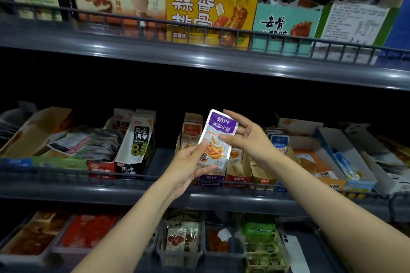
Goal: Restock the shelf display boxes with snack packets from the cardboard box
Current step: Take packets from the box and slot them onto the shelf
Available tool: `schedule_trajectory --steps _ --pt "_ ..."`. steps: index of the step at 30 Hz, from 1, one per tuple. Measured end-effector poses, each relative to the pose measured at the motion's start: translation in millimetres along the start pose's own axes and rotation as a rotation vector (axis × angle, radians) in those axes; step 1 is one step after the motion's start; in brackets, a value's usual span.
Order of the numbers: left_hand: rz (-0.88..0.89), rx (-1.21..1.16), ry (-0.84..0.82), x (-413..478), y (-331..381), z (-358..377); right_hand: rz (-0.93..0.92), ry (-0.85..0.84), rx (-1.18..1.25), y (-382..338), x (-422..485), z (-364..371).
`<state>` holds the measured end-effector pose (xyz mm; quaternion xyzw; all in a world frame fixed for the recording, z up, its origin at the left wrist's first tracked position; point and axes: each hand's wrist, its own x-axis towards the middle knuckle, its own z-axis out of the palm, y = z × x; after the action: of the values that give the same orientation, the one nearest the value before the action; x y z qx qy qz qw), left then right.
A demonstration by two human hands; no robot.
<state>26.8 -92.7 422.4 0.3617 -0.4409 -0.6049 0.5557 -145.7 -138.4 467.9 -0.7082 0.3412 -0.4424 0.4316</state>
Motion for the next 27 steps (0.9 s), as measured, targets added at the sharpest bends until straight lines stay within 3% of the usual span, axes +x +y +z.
schedule_trajectory --steps 3,10,16,22,27 --pt "0.008 0.003 -0.009 2.4 -1.9 -5.8 0.012 -0.008 -0.020 4.0 4.4 0.6" --pt "0.124 0.259 0.050 19.0 -13.4 -17.1 0.007 -0.012 -0.125 15.4 15.6 0.0" --pt "0.217 0.582 0.159 43.8 -28.2 -39.6 0.010 0.154 -0.231 30.0 34.6 -11.2" --pt "0.104 0.870 0.090 62.7 -42.8 -43.8 0.073 0.170 -0.351 60.8 58.8 -14.5" --pt "0.060 0.975 0.030 72.9 -56.5 -44.5 0.092 0.125 -0.488 95.5 74.5 -5.8"
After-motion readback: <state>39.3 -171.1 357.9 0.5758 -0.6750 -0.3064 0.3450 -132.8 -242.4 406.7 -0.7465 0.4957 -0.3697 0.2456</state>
